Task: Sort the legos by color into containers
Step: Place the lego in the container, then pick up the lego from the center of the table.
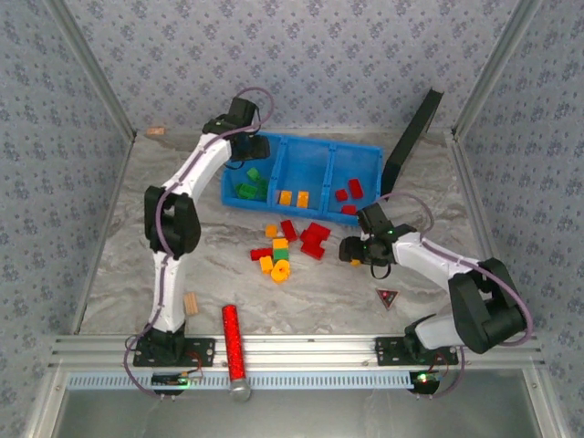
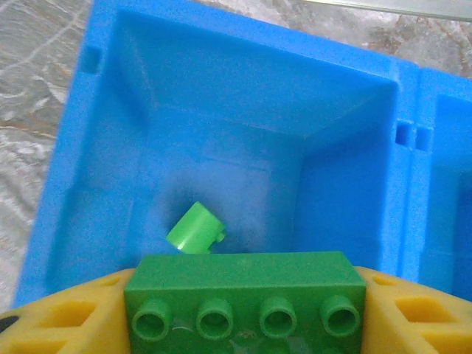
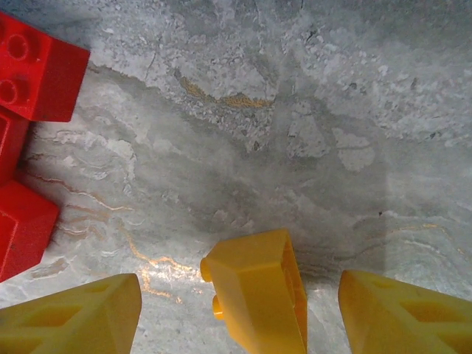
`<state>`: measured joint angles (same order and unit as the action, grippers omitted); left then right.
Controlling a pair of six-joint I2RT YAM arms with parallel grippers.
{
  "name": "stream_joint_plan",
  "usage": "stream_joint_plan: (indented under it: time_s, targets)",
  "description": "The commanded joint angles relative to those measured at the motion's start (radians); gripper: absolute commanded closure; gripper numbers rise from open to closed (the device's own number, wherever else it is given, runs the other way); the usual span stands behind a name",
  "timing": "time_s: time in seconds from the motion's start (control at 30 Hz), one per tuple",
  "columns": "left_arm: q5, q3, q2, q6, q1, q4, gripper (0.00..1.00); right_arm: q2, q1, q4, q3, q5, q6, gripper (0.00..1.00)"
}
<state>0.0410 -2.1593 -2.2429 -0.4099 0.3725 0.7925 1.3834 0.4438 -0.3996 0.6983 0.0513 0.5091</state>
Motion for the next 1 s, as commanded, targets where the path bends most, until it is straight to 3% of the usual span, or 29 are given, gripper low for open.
stream_joint_plan:
  time_s: [0.0, 0.3, 0.5, 0.6, 0.97]
  targets:
    - [-0.013, -0.109, -0.065, -0.017, -0.007, 0.076, 0.47, 0.033, 0.004, 0.015, 0.023, -0.032, 0.014, 0.29]
    - [-0.012, -0.169, -0.175, -0.043, -0.019, 0.131, 0.4, 0.099, 0.01, 0.021, 0.03, -0.044, 0.009, 0.39]
    - [-0.008, -0.155, -0.178, -0.046, -0.02, 0.134, 0.33, 0.121, 0.015, 0.018, 0.027, -0.039, 0.004, 0.59]
    - [-0.01, -0.151, -0.167, -0.044, -0.02, 0.126, 0.3, 0.122, 0.023, 0.008, 0.029, -0.033, 0.002, 0.63]
    - [-0.04, -0.147, -0.125, -0.035, -0.019, 0.102, 0.19, 0.042, 0.045, -0.082, 0.06, -0.048, 0.008, 0.7]
